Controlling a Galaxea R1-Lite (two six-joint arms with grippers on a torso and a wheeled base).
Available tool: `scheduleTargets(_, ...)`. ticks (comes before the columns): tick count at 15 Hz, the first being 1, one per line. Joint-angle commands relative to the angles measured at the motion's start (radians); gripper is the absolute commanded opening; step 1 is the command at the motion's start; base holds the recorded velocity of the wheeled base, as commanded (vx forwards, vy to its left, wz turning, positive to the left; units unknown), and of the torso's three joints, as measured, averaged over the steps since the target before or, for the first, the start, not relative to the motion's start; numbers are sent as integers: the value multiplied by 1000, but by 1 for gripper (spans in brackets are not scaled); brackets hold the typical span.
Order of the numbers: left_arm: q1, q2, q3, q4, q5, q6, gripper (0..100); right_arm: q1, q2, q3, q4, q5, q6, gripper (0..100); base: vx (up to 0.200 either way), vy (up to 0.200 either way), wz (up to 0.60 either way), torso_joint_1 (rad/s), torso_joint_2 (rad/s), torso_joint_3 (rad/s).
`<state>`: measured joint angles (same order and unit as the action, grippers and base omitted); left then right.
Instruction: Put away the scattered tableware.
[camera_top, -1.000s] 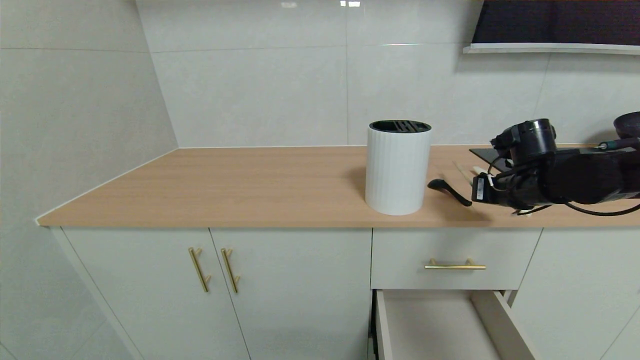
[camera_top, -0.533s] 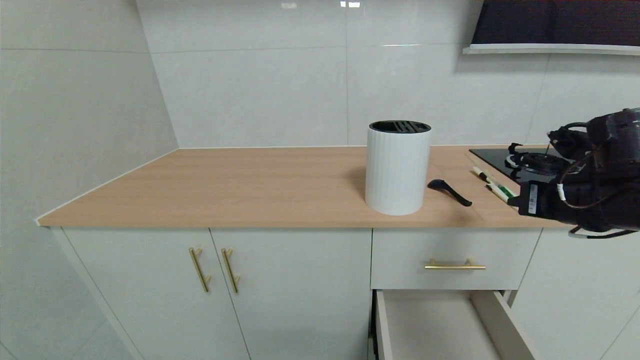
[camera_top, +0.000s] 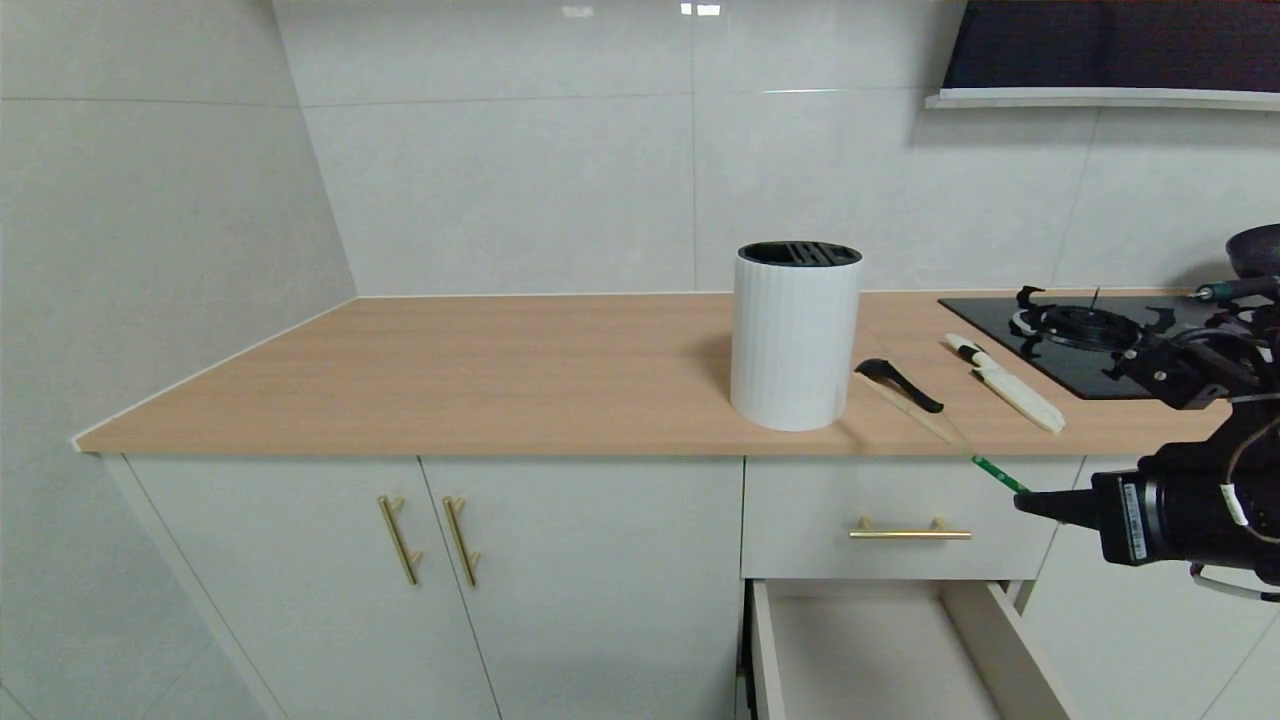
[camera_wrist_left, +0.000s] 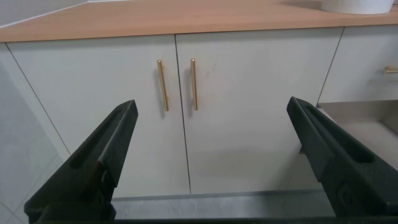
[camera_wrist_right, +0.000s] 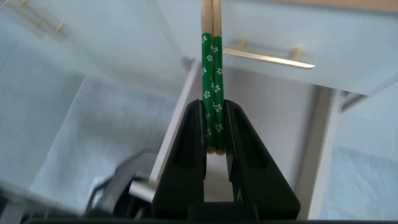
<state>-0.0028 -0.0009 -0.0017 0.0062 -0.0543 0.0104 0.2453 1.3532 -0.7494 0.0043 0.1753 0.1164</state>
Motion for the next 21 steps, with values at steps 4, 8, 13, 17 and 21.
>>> scheduleTargets(4,0,1,0,0,1,2,100,38,-17,38,-1,6,-20,0,0,0,0,0,0,0)
scheduleTargets(8,0,1,0,0,1,2,100,95,0,59,-6,4,-20,0,0,0,0,-130,314,191)
scheduleTargets(13,0,1,0,0,1,0,100,137,20,79,-7,3,-21,0,0,0,0,-174,462,284)
scheduleTargets(17,0,1,0,0,1,0,100,163,63,94,-9,1,-21,0,0,0,0,-144,456,307)
scheduleTargets(21,0,1,0,0,1,0,100,166,95,96,-9,1,-21,0,0,0,0,-94,340,249)
